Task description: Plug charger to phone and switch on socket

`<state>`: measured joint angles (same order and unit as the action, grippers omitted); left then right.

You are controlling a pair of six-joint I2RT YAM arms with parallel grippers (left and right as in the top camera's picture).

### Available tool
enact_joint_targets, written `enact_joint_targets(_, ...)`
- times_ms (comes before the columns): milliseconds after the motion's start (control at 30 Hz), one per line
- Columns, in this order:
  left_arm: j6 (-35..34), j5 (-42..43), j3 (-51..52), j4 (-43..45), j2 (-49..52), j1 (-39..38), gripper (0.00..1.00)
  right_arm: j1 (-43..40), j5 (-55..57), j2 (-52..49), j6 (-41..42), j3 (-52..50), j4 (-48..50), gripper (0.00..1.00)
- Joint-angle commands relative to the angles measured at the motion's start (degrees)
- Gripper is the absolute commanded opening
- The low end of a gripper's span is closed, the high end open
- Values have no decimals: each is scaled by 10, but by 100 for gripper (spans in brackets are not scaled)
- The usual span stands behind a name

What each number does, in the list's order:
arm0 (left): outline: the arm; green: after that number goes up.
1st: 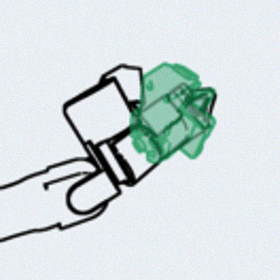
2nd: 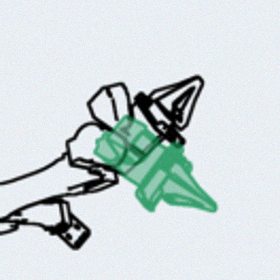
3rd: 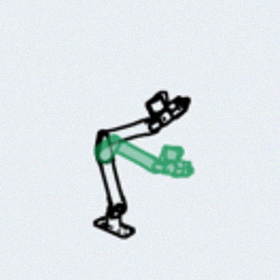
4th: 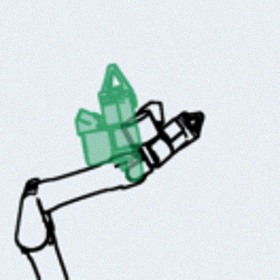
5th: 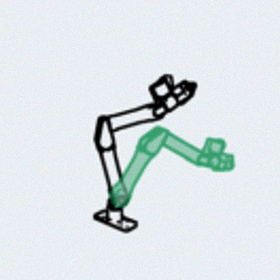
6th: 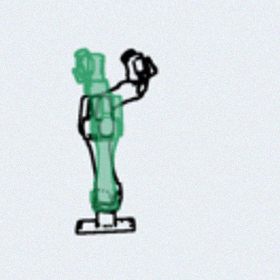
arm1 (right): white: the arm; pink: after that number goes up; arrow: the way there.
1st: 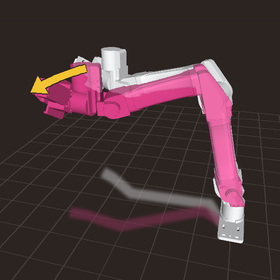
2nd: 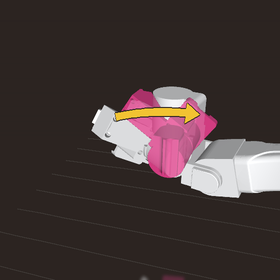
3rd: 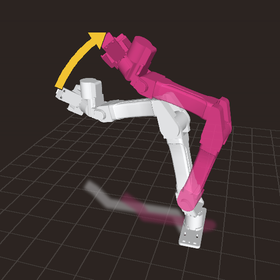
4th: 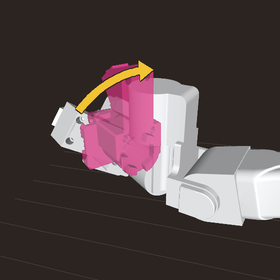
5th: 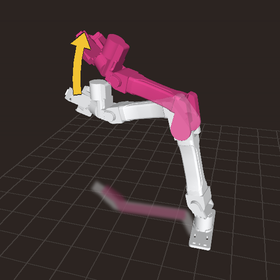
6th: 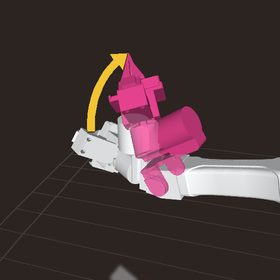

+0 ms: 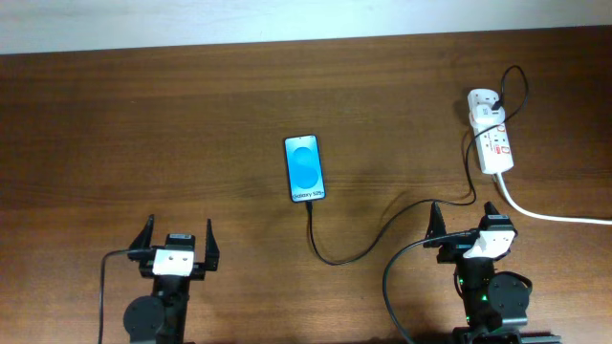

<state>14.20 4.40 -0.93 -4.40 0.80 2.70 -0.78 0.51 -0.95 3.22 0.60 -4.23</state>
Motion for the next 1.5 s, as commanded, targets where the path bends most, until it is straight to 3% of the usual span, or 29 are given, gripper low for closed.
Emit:
enact_joint_targets(0,9,-8,4,1,-5,12,99,-4,-3,2,0,-3,-3,98)
enact_joint_targets(67,9,-8,4,1,-5,12,99,-4,-3,2,0,-3,-3,98)
enact_joint_targets(133,-2,-59,4,-4,-5,14,98,-4,-3,2,0,-3,-3,98)
enact_joint_targets(200,-96,-60,4,-2,-5,14,99,-4,-3,2,0,-3,-3,98)
enact_joint_targets(1467,-125,-57,4,-3,-5,8,98,-4,-3,2,0,-3,-3,98)
